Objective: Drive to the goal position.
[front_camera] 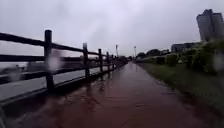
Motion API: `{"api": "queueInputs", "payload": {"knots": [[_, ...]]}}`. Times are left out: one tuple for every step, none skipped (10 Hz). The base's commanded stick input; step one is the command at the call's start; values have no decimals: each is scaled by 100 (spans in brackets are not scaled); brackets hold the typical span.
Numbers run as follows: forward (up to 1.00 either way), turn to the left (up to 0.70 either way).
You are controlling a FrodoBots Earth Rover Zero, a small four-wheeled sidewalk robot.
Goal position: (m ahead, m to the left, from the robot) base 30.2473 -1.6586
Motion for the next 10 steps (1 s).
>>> {"api": "queueInputs", "payload": {"knots": [[100, 1], [100, 0], [100, -8], [100, -19], [100, -25], [100, 1], [100, 1], [100, 1], [100, 1], [100, 1]]}}
